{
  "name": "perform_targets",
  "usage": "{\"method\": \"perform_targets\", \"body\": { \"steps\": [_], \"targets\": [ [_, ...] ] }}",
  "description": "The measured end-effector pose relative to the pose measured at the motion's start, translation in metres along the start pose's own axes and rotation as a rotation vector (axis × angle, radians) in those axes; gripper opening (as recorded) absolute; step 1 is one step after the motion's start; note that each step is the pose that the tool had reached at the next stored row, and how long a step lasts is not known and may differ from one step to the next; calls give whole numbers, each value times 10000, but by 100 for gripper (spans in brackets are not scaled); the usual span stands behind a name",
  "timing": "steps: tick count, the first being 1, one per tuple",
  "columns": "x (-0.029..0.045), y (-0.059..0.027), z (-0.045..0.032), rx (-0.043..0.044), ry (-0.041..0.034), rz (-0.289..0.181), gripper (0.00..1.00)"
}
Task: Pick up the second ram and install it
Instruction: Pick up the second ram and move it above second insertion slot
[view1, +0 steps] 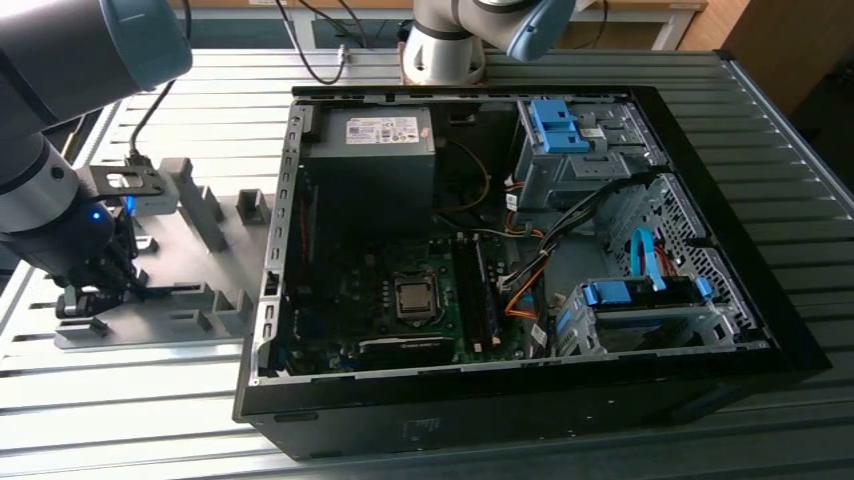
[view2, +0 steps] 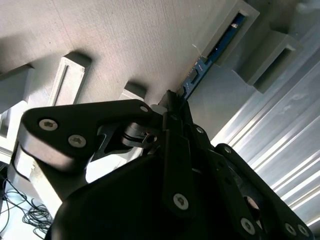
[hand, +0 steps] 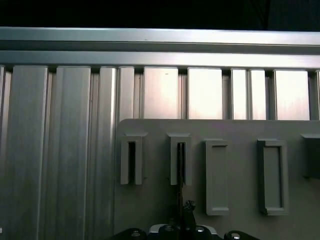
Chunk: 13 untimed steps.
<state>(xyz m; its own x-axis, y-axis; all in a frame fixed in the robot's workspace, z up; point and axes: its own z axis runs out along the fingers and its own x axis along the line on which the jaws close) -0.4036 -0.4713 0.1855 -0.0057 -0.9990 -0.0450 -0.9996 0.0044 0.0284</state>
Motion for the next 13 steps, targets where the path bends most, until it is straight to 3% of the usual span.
{"method": "perform_targets", "body": {
  "steps": [13],
  "targets": [
    [0,0,0,-15,10,-337,14]
  ]
}}
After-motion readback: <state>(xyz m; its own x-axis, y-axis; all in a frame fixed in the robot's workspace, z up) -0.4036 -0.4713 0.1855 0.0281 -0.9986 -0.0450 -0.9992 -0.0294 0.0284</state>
